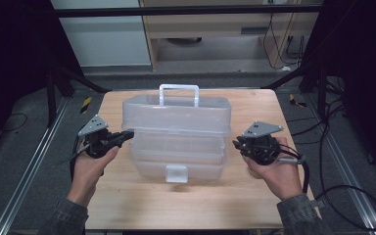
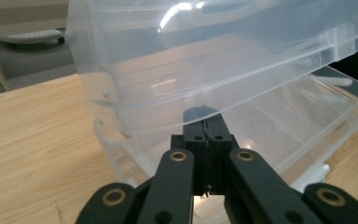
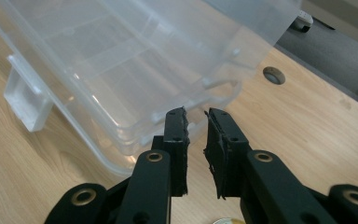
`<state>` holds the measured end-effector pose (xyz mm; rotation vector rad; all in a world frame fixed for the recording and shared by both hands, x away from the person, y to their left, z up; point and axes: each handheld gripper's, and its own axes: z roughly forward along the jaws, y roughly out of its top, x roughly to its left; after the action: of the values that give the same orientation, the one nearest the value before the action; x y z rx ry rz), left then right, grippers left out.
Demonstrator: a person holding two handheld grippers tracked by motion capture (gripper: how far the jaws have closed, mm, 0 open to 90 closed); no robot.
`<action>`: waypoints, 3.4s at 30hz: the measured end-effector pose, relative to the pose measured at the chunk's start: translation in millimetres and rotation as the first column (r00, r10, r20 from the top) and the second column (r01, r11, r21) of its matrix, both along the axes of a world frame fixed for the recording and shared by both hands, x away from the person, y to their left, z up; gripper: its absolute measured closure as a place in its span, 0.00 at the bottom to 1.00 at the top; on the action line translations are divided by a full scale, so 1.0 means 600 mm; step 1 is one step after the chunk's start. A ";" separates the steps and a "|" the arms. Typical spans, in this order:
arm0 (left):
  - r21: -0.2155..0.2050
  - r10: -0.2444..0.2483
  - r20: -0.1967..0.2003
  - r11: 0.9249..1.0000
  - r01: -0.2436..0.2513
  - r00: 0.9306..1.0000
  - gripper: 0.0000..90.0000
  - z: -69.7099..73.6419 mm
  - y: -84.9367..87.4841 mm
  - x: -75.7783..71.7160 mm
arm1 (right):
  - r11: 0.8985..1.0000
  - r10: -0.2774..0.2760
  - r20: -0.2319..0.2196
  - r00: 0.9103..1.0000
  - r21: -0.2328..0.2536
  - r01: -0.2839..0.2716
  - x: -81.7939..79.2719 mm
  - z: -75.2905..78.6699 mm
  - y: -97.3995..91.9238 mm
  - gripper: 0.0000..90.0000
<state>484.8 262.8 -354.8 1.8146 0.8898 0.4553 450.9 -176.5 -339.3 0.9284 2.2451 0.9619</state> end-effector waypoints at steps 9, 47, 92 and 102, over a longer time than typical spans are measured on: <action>0.002 0.001 0.002 1.000 -0.001 1.000 1.00 0.000 0.000 0.000 | 0.999 -0.032 -0.025 0.999 0.035 0.033 -0.004 -0.053 0.012 0.86; -0.022 0.023 0.021 1.000 -0.022 1.000 1.00 0.012 0.002 0.009 | 0.995 -0.045 -0.103 0.994 0.085 0.054 -0.001 -0.109 0.033 0.87; 0.086 0.126 0.091 0.987 -0.134 0.988 0.92 0.051 -0.001 0.043 | 0.996 -0.033 -0.106 0.994 0.084 0.042 0.002 -0.110 0.032 0.87; 0.084 0.147 0.099 0.984 -0.155 0.984 0.92 0.047 0.004 0.039 | 0.996 -0.032 -0.104 0.994 0.085 0.041 0.001 -0.110 0.031 0.87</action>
<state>508.2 265.0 -326.8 1.8002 0.9602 0.6807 451.8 -157.7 -405.2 1.0762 2.2777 1.0238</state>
